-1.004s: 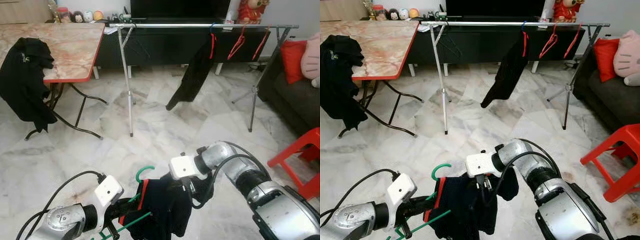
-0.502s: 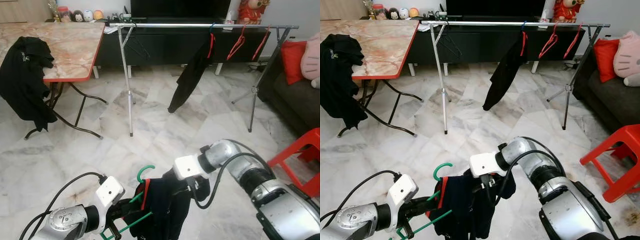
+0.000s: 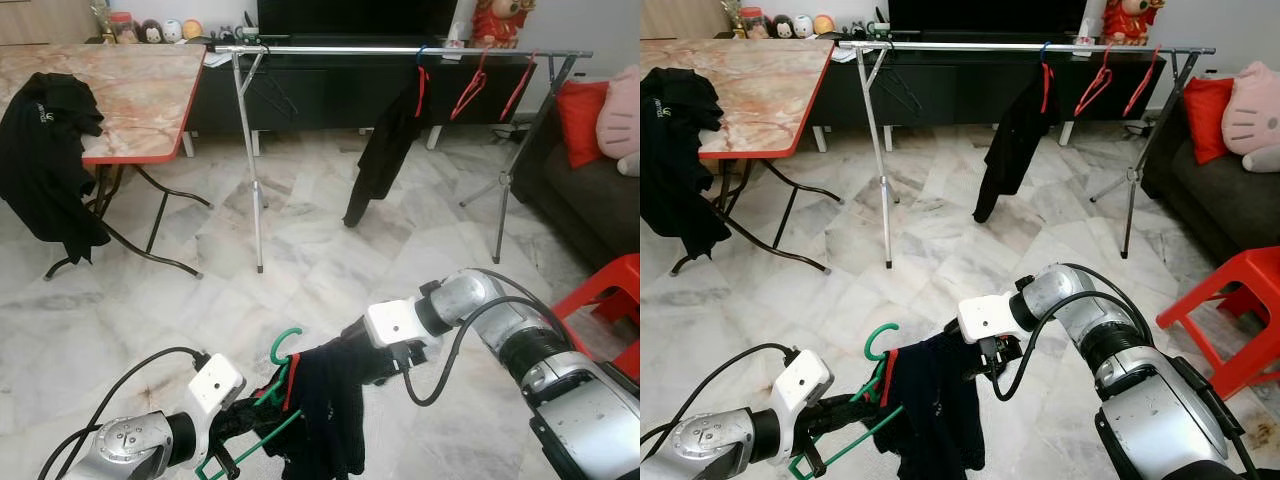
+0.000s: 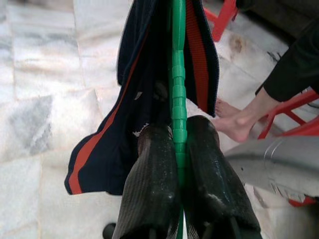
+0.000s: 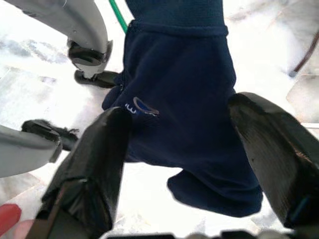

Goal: Hang hanger

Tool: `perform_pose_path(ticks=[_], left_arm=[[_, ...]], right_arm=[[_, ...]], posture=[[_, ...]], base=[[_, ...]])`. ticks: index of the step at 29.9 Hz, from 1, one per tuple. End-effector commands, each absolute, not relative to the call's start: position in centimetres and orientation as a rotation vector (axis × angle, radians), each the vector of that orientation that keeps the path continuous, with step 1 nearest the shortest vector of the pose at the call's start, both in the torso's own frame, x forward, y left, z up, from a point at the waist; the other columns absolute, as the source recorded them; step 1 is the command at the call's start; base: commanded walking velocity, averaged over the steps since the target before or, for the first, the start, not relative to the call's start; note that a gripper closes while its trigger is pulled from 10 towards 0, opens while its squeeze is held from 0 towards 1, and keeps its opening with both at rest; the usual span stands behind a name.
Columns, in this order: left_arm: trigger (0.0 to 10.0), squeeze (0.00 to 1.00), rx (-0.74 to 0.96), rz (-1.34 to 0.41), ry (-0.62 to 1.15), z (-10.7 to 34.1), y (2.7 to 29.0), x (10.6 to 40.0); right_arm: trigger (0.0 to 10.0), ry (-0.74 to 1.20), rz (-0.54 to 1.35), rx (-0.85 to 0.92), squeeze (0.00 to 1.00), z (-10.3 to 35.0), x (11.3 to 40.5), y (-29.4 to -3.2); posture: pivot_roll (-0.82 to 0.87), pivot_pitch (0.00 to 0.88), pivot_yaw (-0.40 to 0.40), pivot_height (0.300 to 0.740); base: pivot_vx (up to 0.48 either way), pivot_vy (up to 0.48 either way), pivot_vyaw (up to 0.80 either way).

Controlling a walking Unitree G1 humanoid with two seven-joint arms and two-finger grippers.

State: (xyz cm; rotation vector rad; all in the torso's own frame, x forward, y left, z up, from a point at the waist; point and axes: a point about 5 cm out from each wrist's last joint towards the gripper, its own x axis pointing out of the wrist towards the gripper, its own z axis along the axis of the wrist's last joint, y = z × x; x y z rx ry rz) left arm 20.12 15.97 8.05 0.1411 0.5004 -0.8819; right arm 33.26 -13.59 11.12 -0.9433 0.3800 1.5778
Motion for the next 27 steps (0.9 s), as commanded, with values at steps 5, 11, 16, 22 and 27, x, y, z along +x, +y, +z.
perform_pose_path(ticks=[5, 11, 16, 22, 27], left_arm=[[0.0, 0.00, 0.183, -0.817, 0.318, 9.6, 15.8, 21.9], [0.0, 0.00, 0.200, -0.824, 0.289, 9.7, 16.0, 21.8], [0.0, 0.00, 0.202, -0.836, 0.304, 9.4, 16.6, 21.3], [0.0, 0.00, 0.243, -0.869, 0.311, 8.7, 18.0, 20.4], [0.0, 0.00, 0.245, -0.867, 0.284, 9.3, 18.6, 20.5]], right_arm=[[10.0, 0.317, 1.475, -0.965, 0.34, 12.1, 34.1, -14.3], [10.0, 0.248, 1.380, -0.953, 0.00, 13.2, 34.8, -14.5], [10.0, 0.251, 1.290, -0.972, 0.00, 14.6, 35.7, -16.2], [10.0, 0.320, 1.191, -1.018, 0.00, 17.0, 36.1, -20.4], [10.0, 0.400, 1.217, -0.984, 0.00, 16.8, 35.5, -22.1]], posture=[[-0.04, 0.000, -0.084, 0.740], [-0.04, 0.000, -0.086, 0.740], [-0.04, 0.000, -0.088, 0.740], [-0.05, 0.000, -0.087, 0.740], [-0.06, 0.000, -0.088, 0.740]], base=[[0.000, 0.000, 0.00], [0.000, 0.000, 0.00], [0.000, 0.000, 0.00], [0.000, 0.000, 0.00], [0.000, 0.000, 0.00]])
